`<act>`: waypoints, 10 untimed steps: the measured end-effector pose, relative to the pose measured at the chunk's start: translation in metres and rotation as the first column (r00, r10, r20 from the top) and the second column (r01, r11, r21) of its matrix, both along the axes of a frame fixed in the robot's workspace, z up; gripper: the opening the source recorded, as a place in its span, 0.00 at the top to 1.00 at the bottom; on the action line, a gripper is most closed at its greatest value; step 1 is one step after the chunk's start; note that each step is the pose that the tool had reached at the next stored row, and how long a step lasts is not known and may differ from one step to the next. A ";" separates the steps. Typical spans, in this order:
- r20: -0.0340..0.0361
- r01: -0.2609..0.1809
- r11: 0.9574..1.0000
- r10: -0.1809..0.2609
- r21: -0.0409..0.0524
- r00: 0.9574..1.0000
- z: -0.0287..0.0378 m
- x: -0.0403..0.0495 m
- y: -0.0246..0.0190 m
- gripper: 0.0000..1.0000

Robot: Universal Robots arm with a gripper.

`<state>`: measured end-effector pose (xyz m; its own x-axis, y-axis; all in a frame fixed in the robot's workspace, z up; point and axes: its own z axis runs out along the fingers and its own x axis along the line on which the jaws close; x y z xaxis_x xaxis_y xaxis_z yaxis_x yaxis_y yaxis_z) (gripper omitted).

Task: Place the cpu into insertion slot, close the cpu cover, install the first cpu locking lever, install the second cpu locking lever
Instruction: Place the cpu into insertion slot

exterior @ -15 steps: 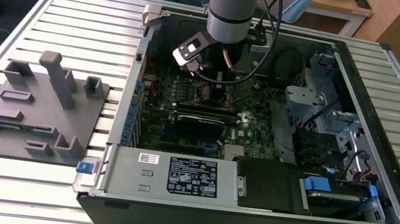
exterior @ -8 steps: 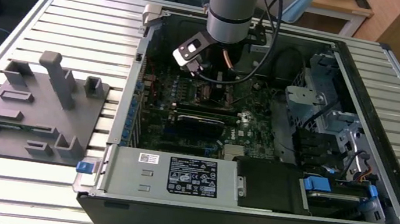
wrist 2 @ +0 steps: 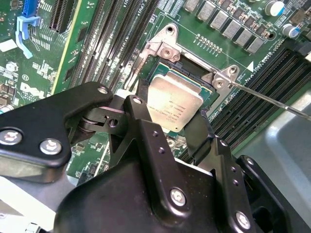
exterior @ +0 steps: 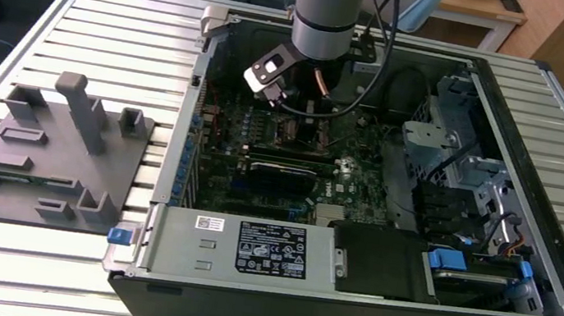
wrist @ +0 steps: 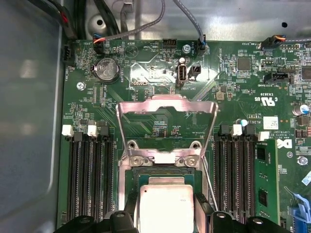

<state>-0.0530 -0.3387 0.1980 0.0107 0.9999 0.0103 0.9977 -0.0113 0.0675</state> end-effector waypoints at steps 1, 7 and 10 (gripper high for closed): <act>0.000 0.000 1.000 0.000 0.000 1.000 0.0000 0.0000 0.0000 0.46; 0.000 0.000 1.000 0.000 0.000 1.000 0.0001 0.0000 0.0028 0.46; 0.000 0.000 1.000 0.000 0.000 1.000 -0.0002 0.0000 0.0029 0.46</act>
<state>-0.0530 -0.3358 0.1978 0.0105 0.9999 0.0101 0.9977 -0.0111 0.0674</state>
